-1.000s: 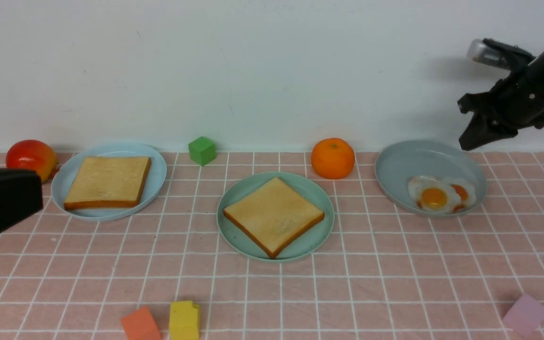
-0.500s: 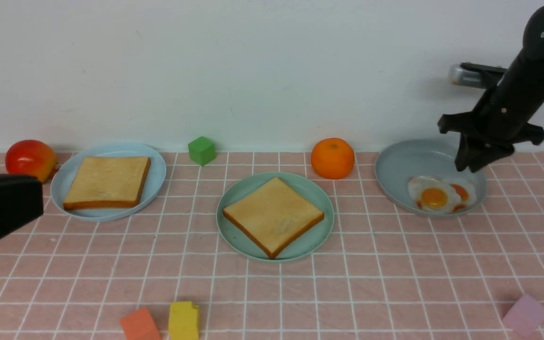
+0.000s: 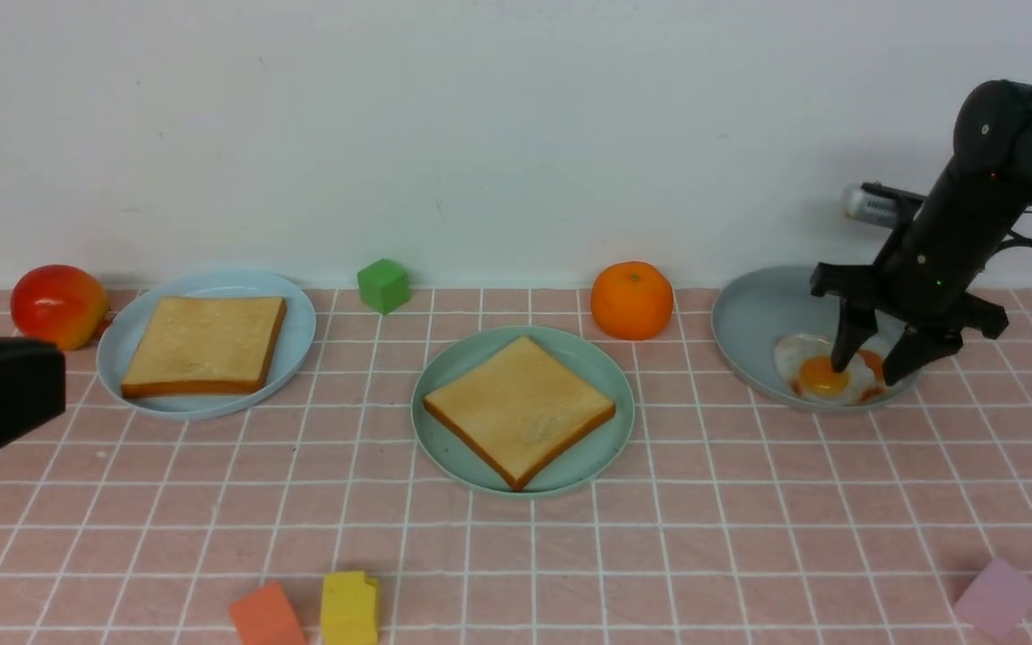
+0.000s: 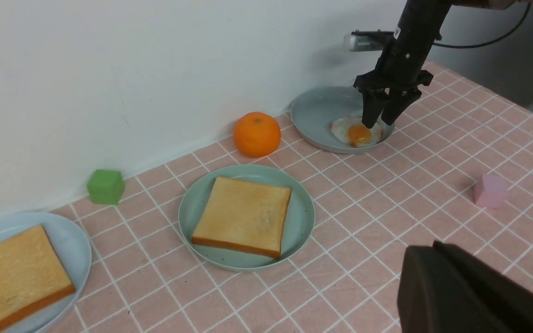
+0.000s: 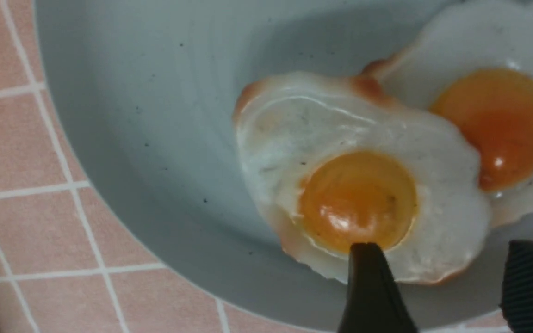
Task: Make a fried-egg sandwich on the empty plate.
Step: Use the right arm to grab a fried egg
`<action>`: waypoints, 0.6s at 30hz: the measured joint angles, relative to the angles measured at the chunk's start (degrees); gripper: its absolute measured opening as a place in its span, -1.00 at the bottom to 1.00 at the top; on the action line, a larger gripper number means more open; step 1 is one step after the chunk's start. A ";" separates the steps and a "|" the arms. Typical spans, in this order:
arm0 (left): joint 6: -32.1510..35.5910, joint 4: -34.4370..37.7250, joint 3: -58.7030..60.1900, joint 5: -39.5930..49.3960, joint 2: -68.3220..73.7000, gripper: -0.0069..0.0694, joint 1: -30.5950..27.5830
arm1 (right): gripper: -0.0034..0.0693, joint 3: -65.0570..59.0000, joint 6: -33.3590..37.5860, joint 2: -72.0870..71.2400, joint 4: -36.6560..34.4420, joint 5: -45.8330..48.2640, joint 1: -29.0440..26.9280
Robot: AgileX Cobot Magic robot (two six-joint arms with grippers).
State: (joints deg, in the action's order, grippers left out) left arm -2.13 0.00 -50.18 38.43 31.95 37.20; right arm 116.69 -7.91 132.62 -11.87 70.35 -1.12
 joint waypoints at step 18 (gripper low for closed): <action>0.00 0.00 0.00 0.84 0.00 -0.85 0.00 | 0.18 0.05 -3.74 1.94 0.69 -0.30 0.00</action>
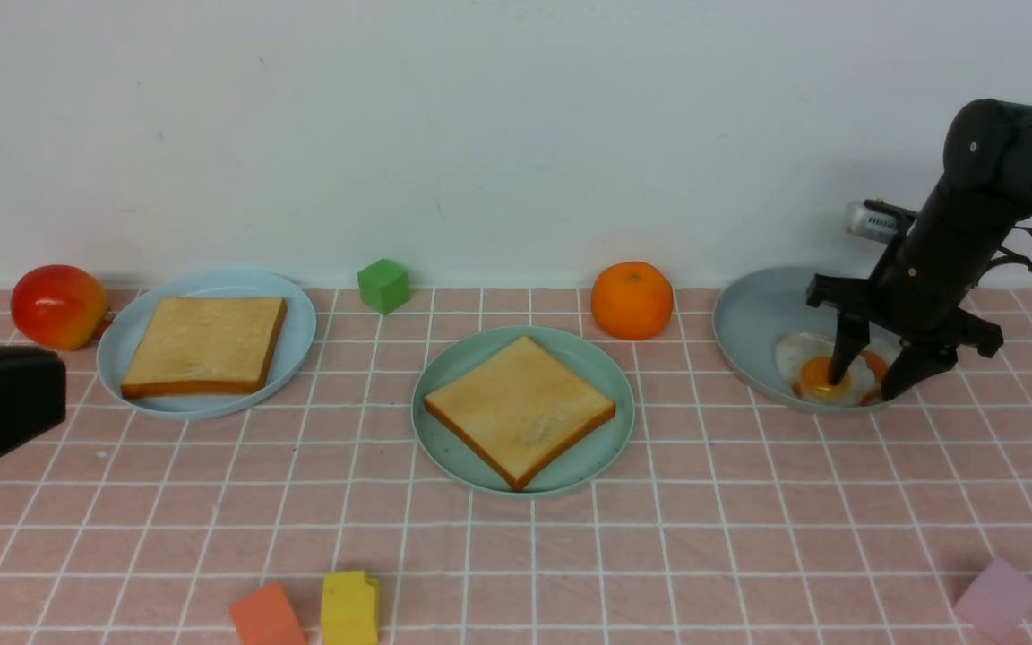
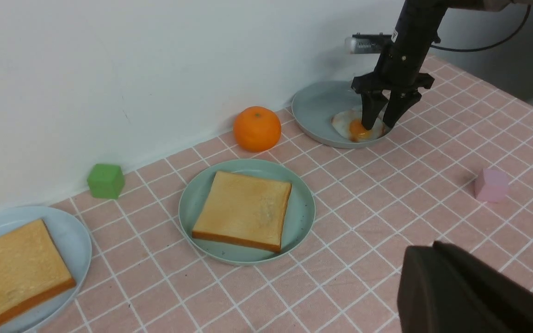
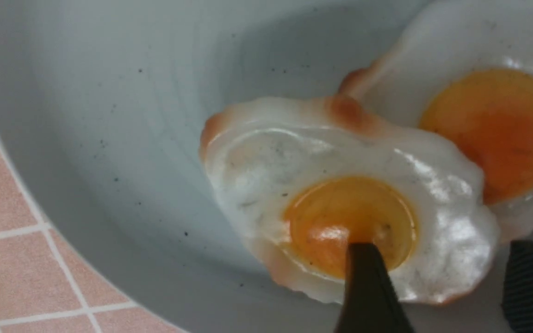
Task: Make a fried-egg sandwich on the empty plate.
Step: Use the right arm to grab a fried egg
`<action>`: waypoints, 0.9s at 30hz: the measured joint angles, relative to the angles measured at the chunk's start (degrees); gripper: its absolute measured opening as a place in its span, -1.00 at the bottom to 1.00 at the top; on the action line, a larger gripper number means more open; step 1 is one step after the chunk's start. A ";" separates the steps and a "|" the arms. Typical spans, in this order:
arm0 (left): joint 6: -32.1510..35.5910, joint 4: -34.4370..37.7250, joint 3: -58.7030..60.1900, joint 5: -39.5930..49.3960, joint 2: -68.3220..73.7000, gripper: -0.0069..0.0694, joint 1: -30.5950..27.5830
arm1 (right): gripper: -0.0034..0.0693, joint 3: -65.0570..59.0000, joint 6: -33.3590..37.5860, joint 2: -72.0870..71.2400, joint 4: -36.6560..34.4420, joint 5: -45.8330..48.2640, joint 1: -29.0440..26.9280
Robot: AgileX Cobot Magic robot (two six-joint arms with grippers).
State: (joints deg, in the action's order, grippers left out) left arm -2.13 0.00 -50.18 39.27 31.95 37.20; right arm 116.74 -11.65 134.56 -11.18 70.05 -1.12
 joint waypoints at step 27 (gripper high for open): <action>0.00 0.00 0.00 0.05 0.00 -0.83 0.00 | -0.93 0.05 7.52 0.00 1.76 0.06 0.00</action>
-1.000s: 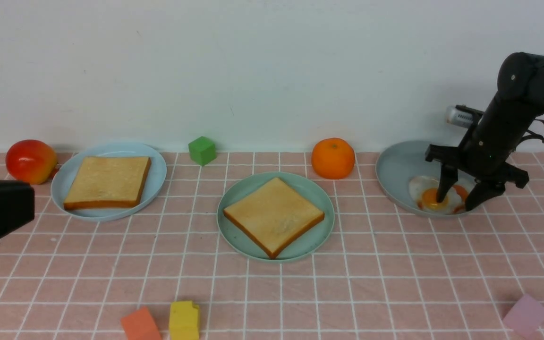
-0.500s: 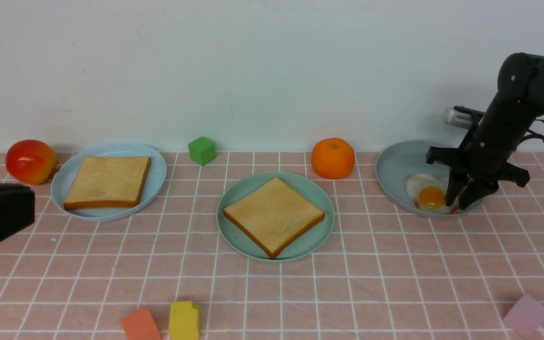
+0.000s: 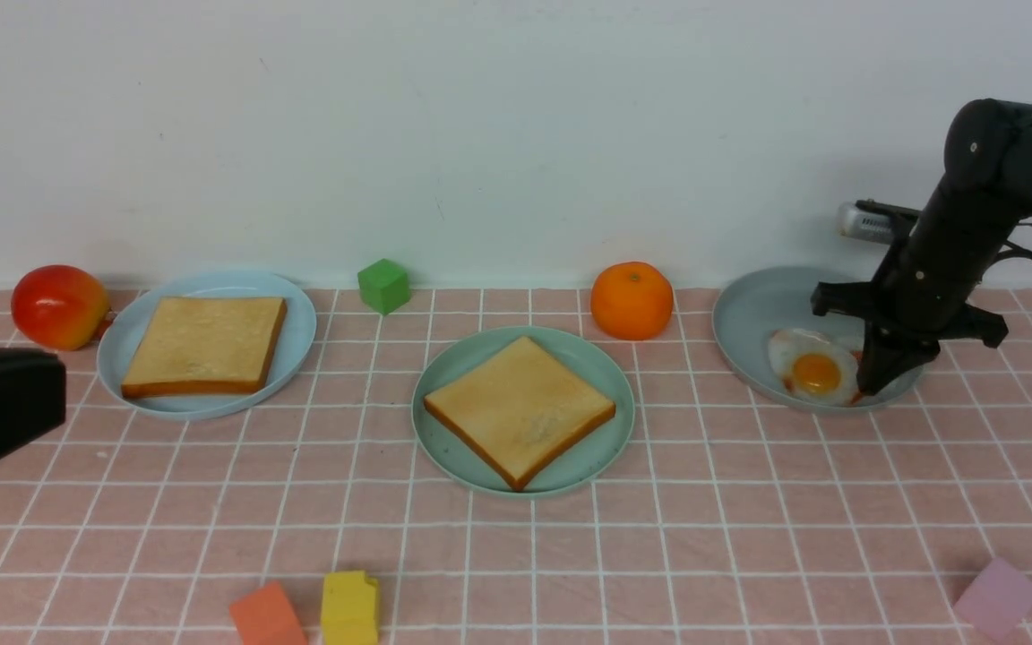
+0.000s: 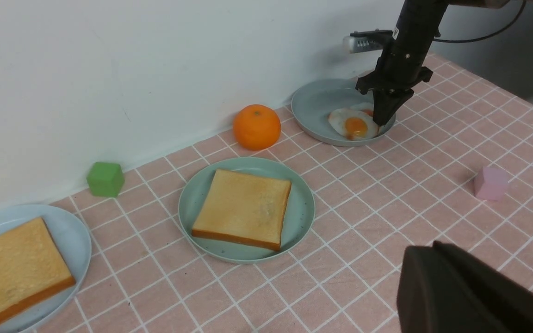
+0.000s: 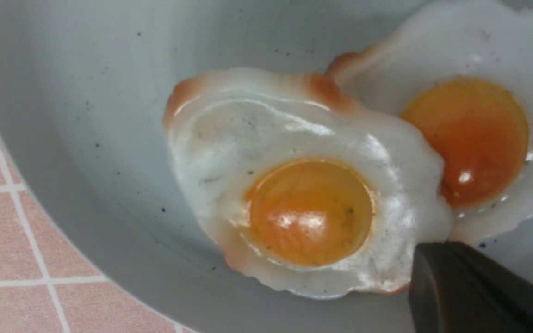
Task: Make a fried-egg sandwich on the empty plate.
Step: Use the right arm to grab a fried egg
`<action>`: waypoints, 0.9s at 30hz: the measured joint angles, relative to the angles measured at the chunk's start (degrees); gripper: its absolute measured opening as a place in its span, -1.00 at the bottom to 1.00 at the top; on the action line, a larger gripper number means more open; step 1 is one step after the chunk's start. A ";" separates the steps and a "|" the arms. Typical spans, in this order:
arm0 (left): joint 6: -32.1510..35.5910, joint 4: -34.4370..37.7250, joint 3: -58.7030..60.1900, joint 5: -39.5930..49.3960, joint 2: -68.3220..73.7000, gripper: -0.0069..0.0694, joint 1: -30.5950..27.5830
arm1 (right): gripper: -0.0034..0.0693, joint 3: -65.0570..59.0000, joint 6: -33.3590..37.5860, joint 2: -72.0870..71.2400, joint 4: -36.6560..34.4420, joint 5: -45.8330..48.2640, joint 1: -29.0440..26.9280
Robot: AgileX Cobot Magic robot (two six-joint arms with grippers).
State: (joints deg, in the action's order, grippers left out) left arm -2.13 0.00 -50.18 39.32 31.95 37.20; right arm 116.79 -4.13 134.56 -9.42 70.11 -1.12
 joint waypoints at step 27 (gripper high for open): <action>0.00 0.00 0.00 0.00 0.00 -0.81 0.00 | -0.77 0.12 15.98 -4.76 -4.62 -7.53 0.00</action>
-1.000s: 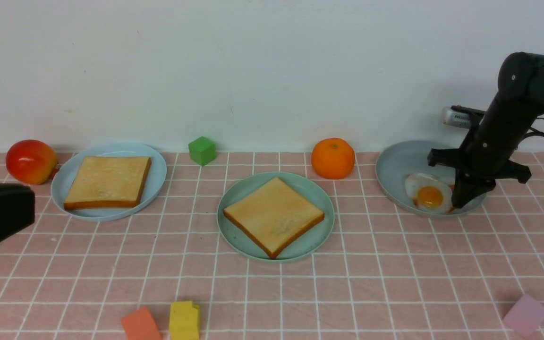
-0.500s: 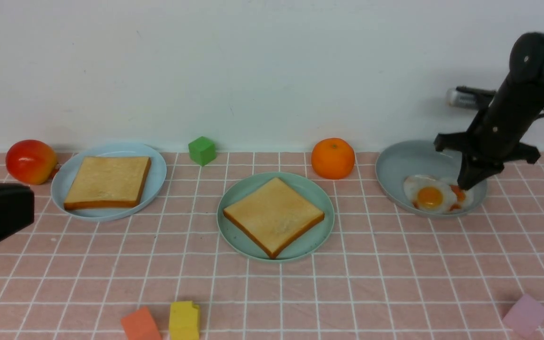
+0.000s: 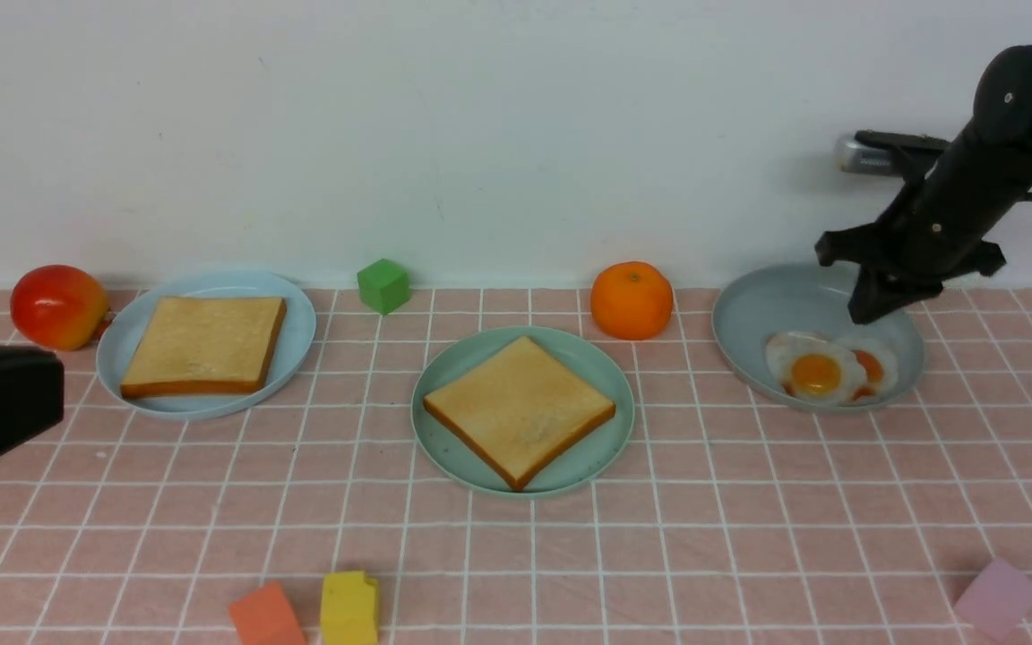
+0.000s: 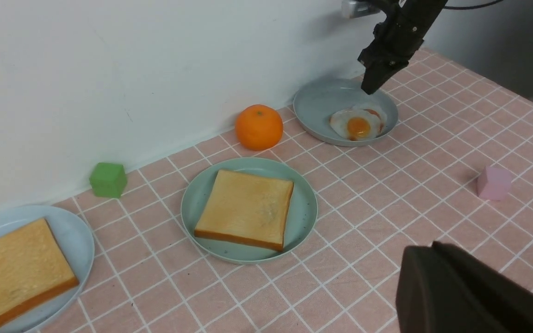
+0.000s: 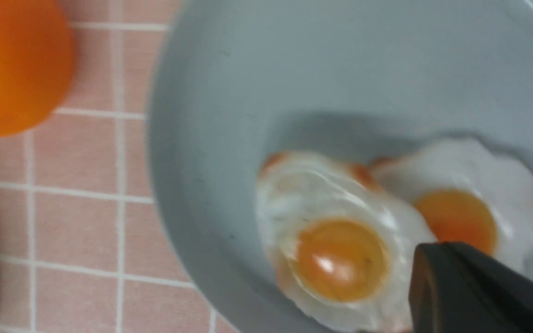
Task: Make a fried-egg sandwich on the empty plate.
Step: Use the right arm to grab a fried egg
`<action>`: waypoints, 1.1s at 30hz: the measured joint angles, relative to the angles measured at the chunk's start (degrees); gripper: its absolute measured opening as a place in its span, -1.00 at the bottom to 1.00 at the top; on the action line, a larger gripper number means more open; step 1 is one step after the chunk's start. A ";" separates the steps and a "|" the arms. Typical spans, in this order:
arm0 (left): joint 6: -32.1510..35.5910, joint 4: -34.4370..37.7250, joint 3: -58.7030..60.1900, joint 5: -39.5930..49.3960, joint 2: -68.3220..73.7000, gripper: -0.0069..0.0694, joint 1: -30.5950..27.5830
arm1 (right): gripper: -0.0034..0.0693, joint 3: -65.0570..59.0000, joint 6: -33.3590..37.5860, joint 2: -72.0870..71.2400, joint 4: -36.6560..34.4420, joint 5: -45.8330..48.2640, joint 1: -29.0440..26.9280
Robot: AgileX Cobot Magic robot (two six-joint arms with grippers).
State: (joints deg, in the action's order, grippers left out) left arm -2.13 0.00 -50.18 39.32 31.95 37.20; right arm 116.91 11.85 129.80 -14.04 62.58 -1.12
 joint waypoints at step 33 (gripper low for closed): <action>0.00 -1.28 0.00 -0.05 0.00 -0.80 0.00 | 0.07 18.21 26.87 12.88 -5.96 4.52 0.00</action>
State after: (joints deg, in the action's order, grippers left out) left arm -2.13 -1.28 -50.18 39.27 31.95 37.20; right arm 135.13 38.73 142.68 -20.00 67.10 -1.12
